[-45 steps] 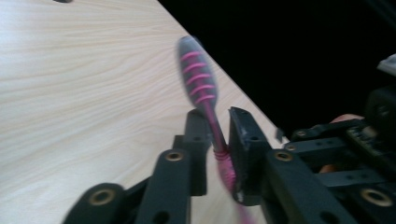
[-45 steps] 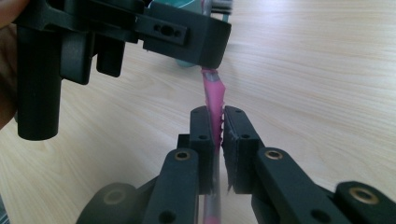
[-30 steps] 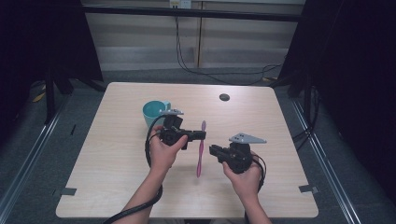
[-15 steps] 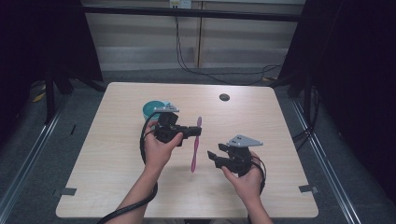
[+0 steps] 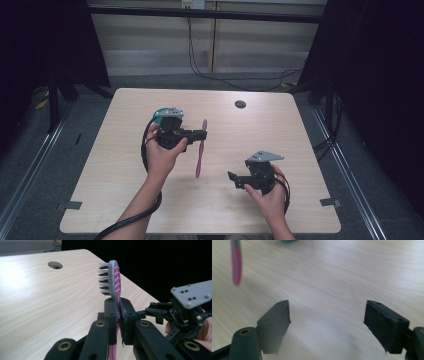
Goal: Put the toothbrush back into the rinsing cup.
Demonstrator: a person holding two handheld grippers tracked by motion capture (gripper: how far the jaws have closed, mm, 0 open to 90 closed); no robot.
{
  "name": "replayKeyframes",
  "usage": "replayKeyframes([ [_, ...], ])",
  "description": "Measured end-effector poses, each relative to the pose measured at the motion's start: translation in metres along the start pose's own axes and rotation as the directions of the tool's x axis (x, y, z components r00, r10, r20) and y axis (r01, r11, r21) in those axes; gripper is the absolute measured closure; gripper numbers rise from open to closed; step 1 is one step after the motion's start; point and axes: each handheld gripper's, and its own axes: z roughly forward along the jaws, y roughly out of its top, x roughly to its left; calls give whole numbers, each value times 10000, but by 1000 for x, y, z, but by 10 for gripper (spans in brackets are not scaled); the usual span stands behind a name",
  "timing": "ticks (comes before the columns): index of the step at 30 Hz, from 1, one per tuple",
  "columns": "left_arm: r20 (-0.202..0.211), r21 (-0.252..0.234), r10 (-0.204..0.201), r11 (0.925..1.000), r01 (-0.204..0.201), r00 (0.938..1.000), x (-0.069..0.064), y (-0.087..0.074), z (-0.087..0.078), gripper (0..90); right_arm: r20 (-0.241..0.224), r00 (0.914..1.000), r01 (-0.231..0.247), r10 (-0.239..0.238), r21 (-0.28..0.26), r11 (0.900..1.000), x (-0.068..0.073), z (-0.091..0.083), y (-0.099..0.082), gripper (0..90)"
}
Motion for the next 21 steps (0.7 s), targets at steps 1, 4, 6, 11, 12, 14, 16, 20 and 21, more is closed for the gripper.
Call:
replayKeyframes([
  [1,-65,-55,5,10000,-6,10000,1,1,-2,858,-17,9999,110,-110,210,9997,-2,0,-4,174],
  [4,-180,-189,69,9998,-73,9998,2,4,-8,858,60,10000,33,-36,443,9990,-5,0,-11,169],
  [6,-226,-192,48,9998,-52,9997,4,7,-11,858,143,9998,91,-100,663,9978,-9,1,-17,169],
  [11,-364,-213,96,9997,-104,9993,6,12,-16,858,424,9991,39,-76,865,9962,-18,0,-31,169],
  [12,-371,-228,113,9997,-122,9992,7,14,-18,858,424,9991,39,-76,865,9962,-18,0,-31,169],
  [14,-406,-257,137,9996,-148,9991,8,16,-20,857,511,9986,67,-117,977,9952,-22,0,-35,169],
  [16,-428,-296,137,9994,-150,9990,8,18,-21,857,631,9980,-8,-61,1085,9941,-24,-1,-38,169],
  [20,-488,-362,172,9992,-190,9987,10,24,-23,857,834,9956,365,-435,834,9958,-26,-2,-46,150],
  [21,-488,-362,172,9992,-190,9987,10,24,-23,857,834,9956,365,-435,834,9958,-26,-2,-46,150],
])
